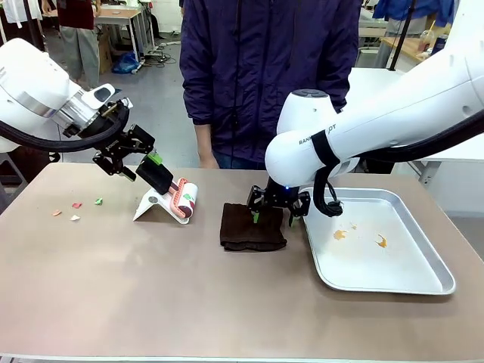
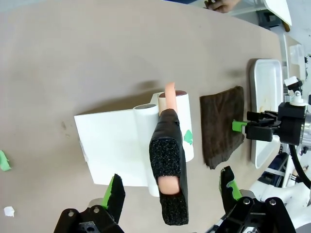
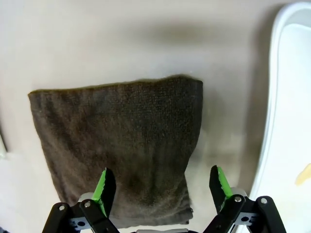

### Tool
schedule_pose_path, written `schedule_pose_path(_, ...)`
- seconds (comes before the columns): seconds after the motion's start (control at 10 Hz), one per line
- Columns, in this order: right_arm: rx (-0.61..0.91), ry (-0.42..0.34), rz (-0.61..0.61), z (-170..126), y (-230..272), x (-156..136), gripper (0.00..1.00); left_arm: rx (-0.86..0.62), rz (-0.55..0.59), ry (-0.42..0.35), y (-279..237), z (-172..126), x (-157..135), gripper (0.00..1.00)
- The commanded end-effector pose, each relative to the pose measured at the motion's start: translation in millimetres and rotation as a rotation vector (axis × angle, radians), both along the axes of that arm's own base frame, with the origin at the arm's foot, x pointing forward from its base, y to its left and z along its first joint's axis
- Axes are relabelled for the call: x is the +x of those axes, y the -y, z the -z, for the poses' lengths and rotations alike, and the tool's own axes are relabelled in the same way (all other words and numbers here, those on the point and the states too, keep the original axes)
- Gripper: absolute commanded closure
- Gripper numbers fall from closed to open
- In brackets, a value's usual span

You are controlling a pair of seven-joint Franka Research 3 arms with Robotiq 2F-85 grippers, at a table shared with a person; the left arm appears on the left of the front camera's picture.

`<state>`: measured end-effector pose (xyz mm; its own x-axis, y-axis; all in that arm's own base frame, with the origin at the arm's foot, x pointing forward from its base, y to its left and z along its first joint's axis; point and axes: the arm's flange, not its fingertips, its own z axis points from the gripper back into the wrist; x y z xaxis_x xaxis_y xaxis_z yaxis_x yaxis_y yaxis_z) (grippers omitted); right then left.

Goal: Clean the surface of the table.
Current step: Hold the Lint Roller with your left hand and the towel with your right hand.

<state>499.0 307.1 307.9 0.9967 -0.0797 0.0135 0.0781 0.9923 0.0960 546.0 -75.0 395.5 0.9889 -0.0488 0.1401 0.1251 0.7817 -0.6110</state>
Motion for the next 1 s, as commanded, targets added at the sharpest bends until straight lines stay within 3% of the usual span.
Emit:
schedule_pose_path(0.0, -0.03, -0.001, 0.06, -1.2, -8.7, 5.6, 0.0, -0.029, 0.008, 0.015, 1.6, -0.1, 1.9, 0.0)
schedule_pose_path(0.4, -0.016, -0.031, 0.076, 1.9, -5.7, 5.6, 0.0, -0.026, 0.021, 0.0, 3.6, 3.0, 1.3, 0.0)
schedule_pose_path(0.5, 0.007, -0.05, 0.061, 3.1, -5.4, 5.5, 0.59, -0.035, 0.021, 0.013, 2.9, 2.6, 1.2, 0.12)
schedule_pose_path(0.6, 0.031, -0.066, 0.054, 3.3, -5.1, 5.1, 0.59, -0.036, 0.019, 0.018, 2.0, 2.0, 1.0, 0.6)
schedule_pose_path(0.7, 0.029, -0.07, 0.063, 4.8, -4.8, 5.3, 1.0, -0.029, 0.016, 0.022, 1.7, 1.5, 1.3, 0.72)
schedule_pose_path(0.8, 0.03, -0.075, 0.061, 7.0, -5.3, 5.3, 0.64, -0.031, 0.017, 0.026, 1.6, 1.8, 1.3, 1.0)
schedule_pose_path(0.9, 0.031, -0.079, 0.056, 9.1, -6.5, 5.3, 1.0, -0.033, 0.021, 0.028, 2.4, 1.9, 1.1, 1.0)
